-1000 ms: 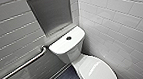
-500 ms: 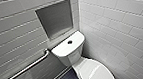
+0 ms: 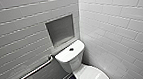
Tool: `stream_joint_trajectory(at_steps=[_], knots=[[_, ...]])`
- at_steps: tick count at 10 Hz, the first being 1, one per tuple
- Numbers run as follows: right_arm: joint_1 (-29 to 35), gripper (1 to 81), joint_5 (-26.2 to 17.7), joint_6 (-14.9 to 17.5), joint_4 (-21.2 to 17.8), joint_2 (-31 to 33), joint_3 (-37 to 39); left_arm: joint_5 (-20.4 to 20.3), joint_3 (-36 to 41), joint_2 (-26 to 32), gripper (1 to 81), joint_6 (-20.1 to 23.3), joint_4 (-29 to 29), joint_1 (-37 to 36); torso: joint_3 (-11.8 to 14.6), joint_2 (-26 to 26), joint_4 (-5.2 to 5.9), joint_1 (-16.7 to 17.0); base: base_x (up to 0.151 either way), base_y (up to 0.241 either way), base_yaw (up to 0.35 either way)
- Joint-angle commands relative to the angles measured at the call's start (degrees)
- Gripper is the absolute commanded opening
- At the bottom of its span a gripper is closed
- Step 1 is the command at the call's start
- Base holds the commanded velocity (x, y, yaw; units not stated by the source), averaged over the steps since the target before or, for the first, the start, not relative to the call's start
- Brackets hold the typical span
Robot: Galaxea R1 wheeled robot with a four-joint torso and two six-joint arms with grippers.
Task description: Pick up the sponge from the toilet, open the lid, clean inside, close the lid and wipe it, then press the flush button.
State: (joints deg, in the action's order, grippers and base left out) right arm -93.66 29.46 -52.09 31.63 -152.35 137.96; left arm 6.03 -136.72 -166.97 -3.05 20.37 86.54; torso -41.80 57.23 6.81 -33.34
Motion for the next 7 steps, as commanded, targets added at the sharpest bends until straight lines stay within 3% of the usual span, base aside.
stream_joint_trajectory(at_steps=[1,2,3,7], knots=[[-1.50,1.0,-1.95,-0.29,3.61,-0.44,2.04,4.16,0.48,0.32,81.1,0.32,0.20,-0.01,5.49,-5.57,0.00,3.58,0.000,0.000,0.000],[-1.58,1.0,-2.21,-0.29,3.96,-0.70,2.04,4.16,0.48,0.23,81.1,0.32,0.20,-0.01,5.80,-7.61,0.00,4.94,0.000,0.000,0.000],[-1.58,1.0,-2.39,-0.12,4.22,-0.96,2.21,4.16,0.48,0.23,81.1,0.32,0.20,-0.01,3.56,-9.51,0.00,6.21,0.000,0.000,0.000],[-1.31,1.0,-2.75,-0.29,5.11,-3.42,5.26,4.16,0.40,0.23,81.1,0.32,0.11,-0.71,4.96,-17.01,0.00,11.12,0.000,0.000,0.000]])
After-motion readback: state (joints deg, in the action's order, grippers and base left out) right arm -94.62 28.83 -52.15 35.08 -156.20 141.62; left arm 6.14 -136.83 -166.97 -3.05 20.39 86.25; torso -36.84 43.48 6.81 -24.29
